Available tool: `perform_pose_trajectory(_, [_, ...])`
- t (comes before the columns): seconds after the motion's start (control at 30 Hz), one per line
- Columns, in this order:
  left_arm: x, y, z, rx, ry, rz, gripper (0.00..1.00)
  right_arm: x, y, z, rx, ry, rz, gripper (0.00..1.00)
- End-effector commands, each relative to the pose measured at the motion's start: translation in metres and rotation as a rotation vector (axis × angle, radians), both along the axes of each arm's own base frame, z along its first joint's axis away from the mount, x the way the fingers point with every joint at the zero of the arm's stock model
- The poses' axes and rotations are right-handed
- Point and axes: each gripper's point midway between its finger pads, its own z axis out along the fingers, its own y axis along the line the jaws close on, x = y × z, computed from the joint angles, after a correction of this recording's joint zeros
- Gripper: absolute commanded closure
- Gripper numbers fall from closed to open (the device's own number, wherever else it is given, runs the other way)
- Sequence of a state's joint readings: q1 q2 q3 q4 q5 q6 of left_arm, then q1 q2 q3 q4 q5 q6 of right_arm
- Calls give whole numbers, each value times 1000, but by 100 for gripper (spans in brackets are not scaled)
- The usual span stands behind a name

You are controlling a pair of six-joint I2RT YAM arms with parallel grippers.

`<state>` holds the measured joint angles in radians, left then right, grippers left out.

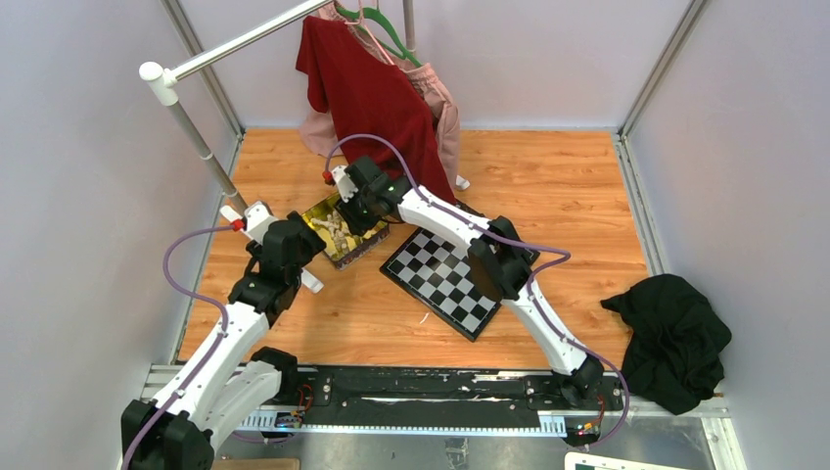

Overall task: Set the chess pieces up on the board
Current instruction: Pick up the chess piece from the storage box.

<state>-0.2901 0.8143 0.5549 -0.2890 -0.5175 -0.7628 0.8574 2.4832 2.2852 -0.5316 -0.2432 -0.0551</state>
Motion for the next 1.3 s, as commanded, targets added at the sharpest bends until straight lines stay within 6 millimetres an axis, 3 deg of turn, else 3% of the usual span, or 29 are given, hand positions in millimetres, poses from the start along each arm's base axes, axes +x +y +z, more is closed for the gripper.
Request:
perform_pose_trajectory(0.0, [3, 1, 2, -11, -28, 10, 20, 12, -1, -7, -2, -13, 10, 60])
perform_pose_trajectory(0.3, [4, 0, 1, -16, -32, 10, 20, 14, 4, -13, 8, -9, 27, 64])
perform_pose_trajectory(0.57, [2, 0, -3, -22, -29, 12, 20, 11, -1, -12, -8, -15, 31, 90])
perform_pose_trajectory(0.73, [-1, -1, -5, -35, -24, 10, 20, 8, -10, -4, -21, -31, 24, 100])
perform_pose_trajectory(1.27, [-5, 4, -16, -4, 27, 30, 20, -9, -22, 48, 49, -142, 17, 100])
